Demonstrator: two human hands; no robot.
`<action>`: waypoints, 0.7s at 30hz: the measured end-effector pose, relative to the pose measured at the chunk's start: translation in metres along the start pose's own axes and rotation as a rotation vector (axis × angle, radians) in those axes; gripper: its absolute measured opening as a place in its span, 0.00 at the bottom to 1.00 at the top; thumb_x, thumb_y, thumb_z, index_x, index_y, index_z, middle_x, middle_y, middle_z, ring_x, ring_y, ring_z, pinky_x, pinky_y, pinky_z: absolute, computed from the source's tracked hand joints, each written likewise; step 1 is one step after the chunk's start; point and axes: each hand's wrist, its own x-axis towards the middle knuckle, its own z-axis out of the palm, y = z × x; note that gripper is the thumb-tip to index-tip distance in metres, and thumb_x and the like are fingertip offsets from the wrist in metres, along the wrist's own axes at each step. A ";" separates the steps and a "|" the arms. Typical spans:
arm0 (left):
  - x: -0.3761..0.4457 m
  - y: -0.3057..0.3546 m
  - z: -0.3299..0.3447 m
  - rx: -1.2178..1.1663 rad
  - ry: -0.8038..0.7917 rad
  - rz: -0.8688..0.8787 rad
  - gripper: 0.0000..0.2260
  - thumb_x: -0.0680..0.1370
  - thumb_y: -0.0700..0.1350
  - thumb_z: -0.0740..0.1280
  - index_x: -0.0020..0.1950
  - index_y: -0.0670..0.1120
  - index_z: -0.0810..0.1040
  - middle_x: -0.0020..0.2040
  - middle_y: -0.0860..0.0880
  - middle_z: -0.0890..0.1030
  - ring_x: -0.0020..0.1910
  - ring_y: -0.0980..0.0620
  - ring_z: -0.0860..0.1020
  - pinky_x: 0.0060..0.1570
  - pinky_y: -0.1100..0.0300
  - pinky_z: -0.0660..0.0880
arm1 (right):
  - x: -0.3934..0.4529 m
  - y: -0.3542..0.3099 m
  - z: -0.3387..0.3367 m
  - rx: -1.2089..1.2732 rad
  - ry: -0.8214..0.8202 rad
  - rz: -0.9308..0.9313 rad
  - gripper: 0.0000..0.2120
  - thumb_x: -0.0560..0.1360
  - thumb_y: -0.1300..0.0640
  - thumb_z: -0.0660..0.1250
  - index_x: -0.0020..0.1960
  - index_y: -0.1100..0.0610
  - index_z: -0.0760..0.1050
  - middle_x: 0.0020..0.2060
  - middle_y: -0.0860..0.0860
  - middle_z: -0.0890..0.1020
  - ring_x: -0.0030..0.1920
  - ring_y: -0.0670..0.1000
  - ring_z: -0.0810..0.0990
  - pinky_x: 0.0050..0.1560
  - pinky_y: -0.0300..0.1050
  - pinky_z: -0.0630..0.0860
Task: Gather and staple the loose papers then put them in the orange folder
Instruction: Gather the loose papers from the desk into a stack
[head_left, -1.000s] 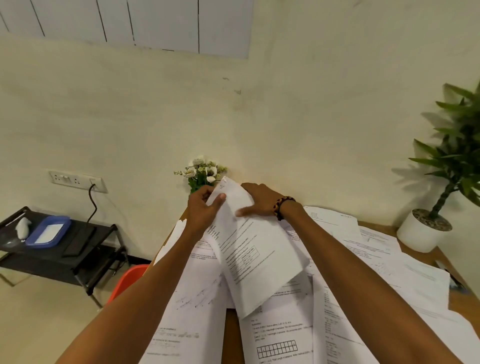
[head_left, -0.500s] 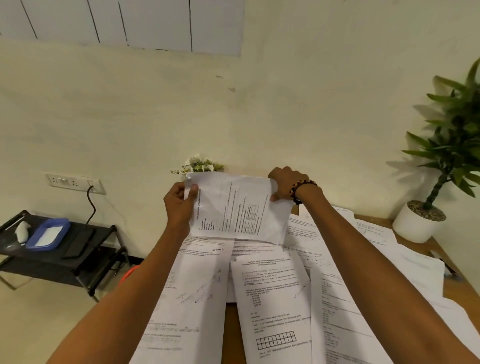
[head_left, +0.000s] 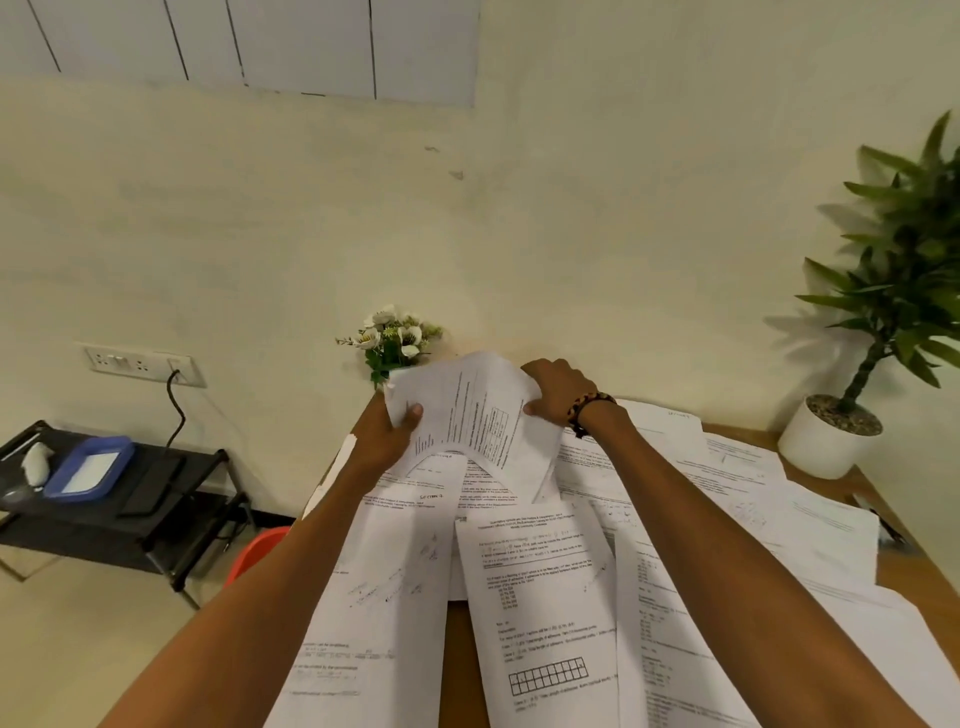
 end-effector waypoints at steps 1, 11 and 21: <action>0.000 0.006 0.000 -0.029 0.026 -0.001 0.32 0.73 0.69 0.68 0.65 0.46 0.78 0.53 0.48 0.85 0.50 0.47 0.86 0.46 0.50 0.84 | 0.000 0.000 -0.003 -0.008 0.031 -0.003 0.33 0.76 0.49 0.71 0.77 0.50 0.63 0.71 0.57 0.70 0.67 0.61 0.73 0.62 0.54 0.73; 0.000 0.005 -0.001 0.122 0.047 -0.038 0.23 0.79 0.55 0.69 0.66 0.40 0.77 0.55 0.46 0.82 0.51 0.48 0.81 0.40 0.64 0.77 | 0.000 -0.001 -0.008 -0.148 0.039 -0.017 0.23 0.76 0.49 0.67 0.71 0.49 0.69 0.64 0.57 0.74 0.59 0.62 0.77 0.54 0.53 0.75; 0.004 0.055 -0.012 -0.065 -0.109 -0.018 0.01 0.80 0.44 0.70 0.51 0.47 0.81 0.39 0.56 0.86 0.42 0.55 0.86 0.35 0.63 0.80 | -0.056 0.029 -0.057 0.431 -0.216 -0.135 0.13 0.73 0.56 0.76 0.55 0.60 0.80 0.48 0.54 0.85 0.46 0.54 0.86 0.40 0.46 0.83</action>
